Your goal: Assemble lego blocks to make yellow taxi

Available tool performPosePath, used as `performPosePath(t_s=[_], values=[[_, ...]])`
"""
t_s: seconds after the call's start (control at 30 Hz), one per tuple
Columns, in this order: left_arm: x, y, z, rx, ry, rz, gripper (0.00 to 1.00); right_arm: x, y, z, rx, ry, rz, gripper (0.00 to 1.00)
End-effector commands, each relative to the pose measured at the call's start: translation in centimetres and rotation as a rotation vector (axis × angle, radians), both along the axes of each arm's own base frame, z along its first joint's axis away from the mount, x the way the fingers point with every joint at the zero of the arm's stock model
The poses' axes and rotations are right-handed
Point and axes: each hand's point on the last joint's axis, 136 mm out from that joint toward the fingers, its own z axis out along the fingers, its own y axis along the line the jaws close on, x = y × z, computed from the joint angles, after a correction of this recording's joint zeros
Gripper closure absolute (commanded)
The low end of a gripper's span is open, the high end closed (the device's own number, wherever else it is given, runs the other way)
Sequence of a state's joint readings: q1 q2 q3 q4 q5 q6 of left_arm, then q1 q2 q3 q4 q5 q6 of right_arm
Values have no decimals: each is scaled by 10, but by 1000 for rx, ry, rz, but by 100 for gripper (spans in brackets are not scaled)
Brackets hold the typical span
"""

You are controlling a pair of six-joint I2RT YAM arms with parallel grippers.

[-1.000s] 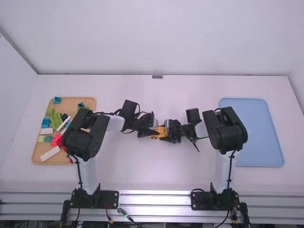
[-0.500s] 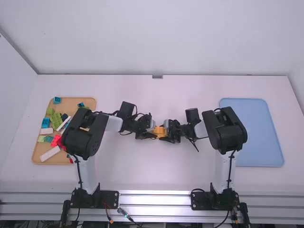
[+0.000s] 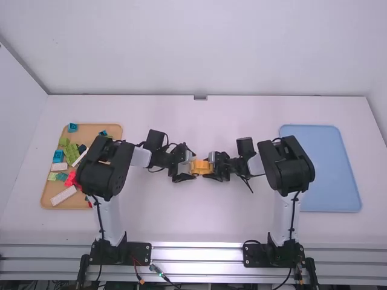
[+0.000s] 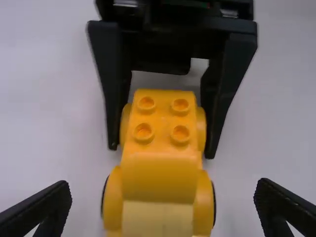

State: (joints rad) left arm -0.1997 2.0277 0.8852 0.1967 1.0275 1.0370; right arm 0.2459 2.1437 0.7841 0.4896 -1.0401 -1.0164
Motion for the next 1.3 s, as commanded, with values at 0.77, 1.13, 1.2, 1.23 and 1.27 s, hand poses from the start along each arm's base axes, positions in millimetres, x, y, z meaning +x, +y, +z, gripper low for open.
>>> performPosePath(t_s=[0.77, 1.13, 1.2, 1.23, 1.27], values=[[59, 121, 41, -155, 54, 379, 1, 106, -111, 88, -69, 37, -675, 38], [68, 126, 38, -111, 11, 413, 1, 88, -297, 95, -207, 132, -1247, 39], [70, 127, 40, -114, -4, 417, 1, 76, -327, 88, -210, 165, -1326, 40], [71, 126, 40, -115, -4, 416, 1, 71, -338, 85, -207, 177, -1354, 40], [71, 126, 40, -115, -6, 417, 1, 68, -344, 84, -206, 183, -1369, 40]])
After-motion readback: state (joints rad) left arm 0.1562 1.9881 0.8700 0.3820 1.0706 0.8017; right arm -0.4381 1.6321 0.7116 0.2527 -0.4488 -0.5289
